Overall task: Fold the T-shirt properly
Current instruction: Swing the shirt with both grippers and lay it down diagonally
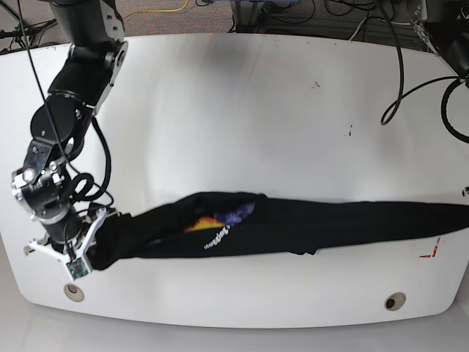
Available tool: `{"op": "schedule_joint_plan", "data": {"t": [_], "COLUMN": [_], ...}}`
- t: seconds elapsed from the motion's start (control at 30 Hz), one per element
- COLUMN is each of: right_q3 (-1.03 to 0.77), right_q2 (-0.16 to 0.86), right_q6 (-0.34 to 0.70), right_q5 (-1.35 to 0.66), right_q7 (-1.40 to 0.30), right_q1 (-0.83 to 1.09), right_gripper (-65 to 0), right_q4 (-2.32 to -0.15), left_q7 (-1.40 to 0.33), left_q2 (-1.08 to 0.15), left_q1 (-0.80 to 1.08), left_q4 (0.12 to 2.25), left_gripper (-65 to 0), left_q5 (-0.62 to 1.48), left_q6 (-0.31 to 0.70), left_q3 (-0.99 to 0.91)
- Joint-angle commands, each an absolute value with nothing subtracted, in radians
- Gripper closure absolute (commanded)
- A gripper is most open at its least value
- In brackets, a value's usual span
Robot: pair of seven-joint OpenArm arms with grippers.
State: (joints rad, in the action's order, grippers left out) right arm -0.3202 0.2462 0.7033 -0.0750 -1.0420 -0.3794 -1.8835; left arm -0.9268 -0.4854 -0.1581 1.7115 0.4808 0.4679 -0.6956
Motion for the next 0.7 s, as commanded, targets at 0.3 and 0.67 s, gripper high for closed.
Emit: {"op": "schedule_joint_plan", "data": {"t": [0.3, 0.67], "right_q3": [-0.426, -0.453], "right_q2": [0.154, 0.099], "right_q6": [0.698, 0.698], "right_q5": [-0.079, -0.079], "right_q7": [-1.013, -0.990], "right_q1": [-0.096, 0.067], "right_gripper": [-2.1, -2.1], "right_q4": [-1.969, -1.969], "left_q7": [-0.897, -0.894], "left_q2": [-0.438, -0.440], "left_q1": [0.076, 0.225], "left_q4": [1.725, 1.666], "left_gripper": [0.0, 0.0], "left_q5": [0.487, 0.487], "left_q6": [0.532, 0.535], "left_q3": [-0.754, -0.754]}}
